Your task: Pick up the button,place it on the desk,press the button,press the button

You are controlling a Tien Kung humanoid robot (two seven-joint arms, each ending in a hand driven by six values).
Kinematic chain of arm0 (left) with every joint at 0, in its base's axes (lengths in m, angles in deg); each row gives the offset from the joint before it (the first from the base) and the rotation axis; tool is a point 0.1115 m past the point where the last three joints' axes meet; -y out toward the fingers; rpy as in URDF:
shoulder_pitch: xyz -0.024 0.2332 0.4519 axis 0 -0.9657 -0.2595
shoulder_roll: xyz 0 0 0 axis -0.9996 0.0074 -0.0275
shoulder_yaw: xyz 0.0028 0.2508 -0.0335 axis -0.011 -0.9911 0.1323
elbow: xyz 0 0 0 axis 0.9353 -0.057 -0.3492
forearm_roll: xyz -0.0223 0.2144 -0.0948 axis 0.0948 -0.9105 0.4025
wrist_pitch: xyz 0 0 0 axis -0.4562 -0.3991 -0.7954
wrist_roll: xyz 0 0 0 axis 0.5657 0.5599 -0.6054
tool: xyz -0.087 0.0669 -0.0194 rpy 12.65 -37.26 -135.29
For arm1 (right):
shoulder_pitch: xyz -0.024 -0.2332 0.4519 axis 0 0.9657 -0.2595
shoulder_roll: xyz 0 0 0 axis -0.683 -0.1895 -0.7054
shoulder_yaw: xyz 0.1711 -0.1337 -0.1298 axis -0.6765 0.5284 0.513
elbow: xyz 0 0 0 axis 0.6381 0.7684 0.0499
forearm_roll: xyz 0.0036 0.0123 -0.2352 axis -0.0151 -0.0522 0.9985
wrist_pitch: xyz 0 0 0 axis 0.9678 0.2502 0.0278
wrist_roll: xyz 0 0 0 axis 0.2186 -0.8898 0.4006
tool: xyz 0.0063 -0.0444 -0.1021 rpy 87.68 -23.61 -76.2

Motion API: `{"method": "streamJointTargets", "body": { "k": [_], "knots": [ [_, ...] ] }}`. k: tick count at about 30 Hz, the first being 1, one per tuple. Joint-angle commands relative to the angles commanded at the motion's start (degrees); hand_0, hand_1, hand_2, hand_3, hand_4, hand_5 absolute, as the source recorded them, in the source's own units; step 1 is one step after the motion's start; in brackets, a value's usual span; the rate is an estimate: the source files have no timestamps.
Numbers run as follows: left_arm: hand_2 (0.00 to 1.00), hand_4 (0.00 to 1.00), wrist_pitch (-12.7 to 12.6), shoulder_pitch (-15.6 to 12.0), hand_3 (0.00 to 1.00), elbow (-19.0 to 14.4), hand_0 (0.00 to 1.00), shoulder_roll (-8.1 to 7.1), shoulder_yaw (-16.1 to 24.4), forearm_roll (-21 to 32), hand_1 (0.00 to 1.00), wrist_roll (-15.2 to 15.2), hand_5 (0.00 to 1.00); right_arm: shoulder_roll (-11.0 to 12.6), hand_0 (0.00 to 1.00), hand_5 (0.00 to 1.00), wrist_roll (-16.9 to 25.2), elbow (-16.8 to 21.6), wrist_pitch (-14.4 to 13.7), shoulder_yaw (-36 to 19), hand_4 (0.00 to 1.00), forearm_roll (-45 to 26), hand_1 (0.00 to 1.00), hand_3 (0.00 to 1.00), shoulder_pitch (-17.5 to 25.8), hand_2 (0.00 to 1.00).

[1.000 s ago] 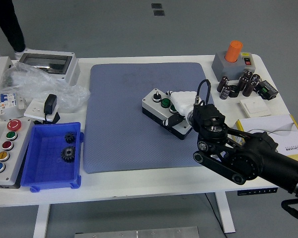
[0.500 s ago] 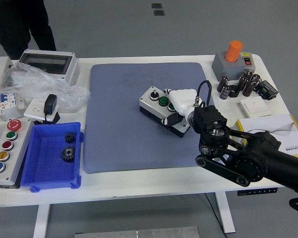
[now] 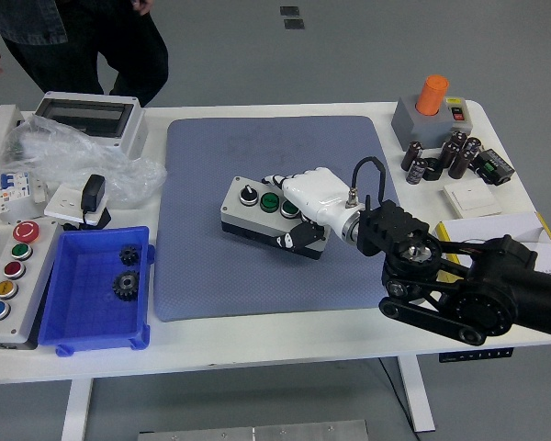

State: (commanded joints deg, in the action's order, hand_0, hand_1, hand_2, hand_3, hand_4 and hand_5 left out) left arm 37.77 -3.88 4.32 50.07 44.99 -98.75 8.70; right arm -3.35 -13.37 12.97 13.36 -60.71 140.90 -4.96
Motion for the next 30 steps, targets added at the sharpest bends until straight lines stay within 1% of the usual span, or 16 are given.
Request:
{"method": "streamJointTargets", "body": {
  "k": [2, 3, 6, 8, 9, 14, 15, 23, 30],
  "knots": [
    [0.628, 0.702, -0.02, -0.03, 0.678, 0.00, 0.623, 0.01, -0.10, 0.06, 0.657, 0.01, 0.342, 0.33, 0.581, 0.002, 2.57, -0.22, 0.27, 0.51, 0.537, 0.75, 0.562, 0.380, -0.75, 0.473],
    [0.628, 0.704, -0.04, -0.03, 0.681, 0.01, 0.622, 0.00, -0.13, 0.07, 0.657, 0.03, 0.348, 0.51, 0.613, 0.002, 3.81, -0.36, 0.40, 0.67, 0.514, 1.22, 0.602, 0.390, -1.13, 0.494],
    [0.628, 0.704, -0.09, 0.00, 0.681, 0.01, 0.622, 0.00, -0.21, 0.14, 0.657, 0.07, 0.348, 1.00, 0.613, 0.002, 6.82, -0.72, 0.63, 1.05, 0.514, 2.09, 0.602, 0.390, -2.00, 0.494],
    [0.628, 0.704, -0.11, 0.02, 0.681, 0.01, 0.622, 0.00, -0.26, 0.17, 0.657, 0.09, 0.348, 1.19, 0.613, 0.002, 8.10, -1.07, 0.65, 1.35, 0.514, 2.27, 0.602, 0.390, -2.50, 0.494],
    [0.629, 0.705, -0.13, 0.04, 0.685, 0.02, 0.622, 0.00, -0.29, 0.18, 0.657, 0.09, 0.353, 1.22, 0.642, 0.002, 8.49, -1.32, 0.67, 1.55, 0.505, 2.23, 0.650, 0.399, -2.71, 0.536],
    [0.629, 0.705, -0.17, 0.09, 0.685, 0.01, 0.622, -0.01, -0.33, 0.17, 0.657, 0.15, 0.353, 0.73, 0.642, 0.002, 9.84, -3.66, 0.45, 2.48, 0.505, 1.16, 0.650, 0.399, -3.19, 0.536],
    [0.629, 0.706, -0.18, 0.10, 0.687, 0.01, 0.621, -0.01, -0.37, 0.17, 0.657, 0.15, 0.357, 0.57, 0.712, 0.002, 10.14, -4.25, 0.32, 2.65, 0.471, 1.00, 0.679, 0.405, -3.21, 0.609],
    [0.630, 0.707, -0.23, 0.11, 0.689, 0.01, 0.621, -0.01, -0.49, 0.22, 0.657, 0.21, 0.361, -0.27, 0.722, 0.002, 11.62, -8.22, -0.32, 4.09, 0.470, -0.49, 0.684, 0.404, -3.20, 0.624],
    [0.630, 0.707, -0.22, 0.20, 0.690, 0.00, 0.620, -0.06, -0.49, 0.15, 0.657, 0.20, 0.363, -0.33, 0.723, 0.002, 11.66, -8.84, -0.26, 4.43, 0.466, -0.59, 0.688, 0.401, -3.17, 0.644]
  ]
}}
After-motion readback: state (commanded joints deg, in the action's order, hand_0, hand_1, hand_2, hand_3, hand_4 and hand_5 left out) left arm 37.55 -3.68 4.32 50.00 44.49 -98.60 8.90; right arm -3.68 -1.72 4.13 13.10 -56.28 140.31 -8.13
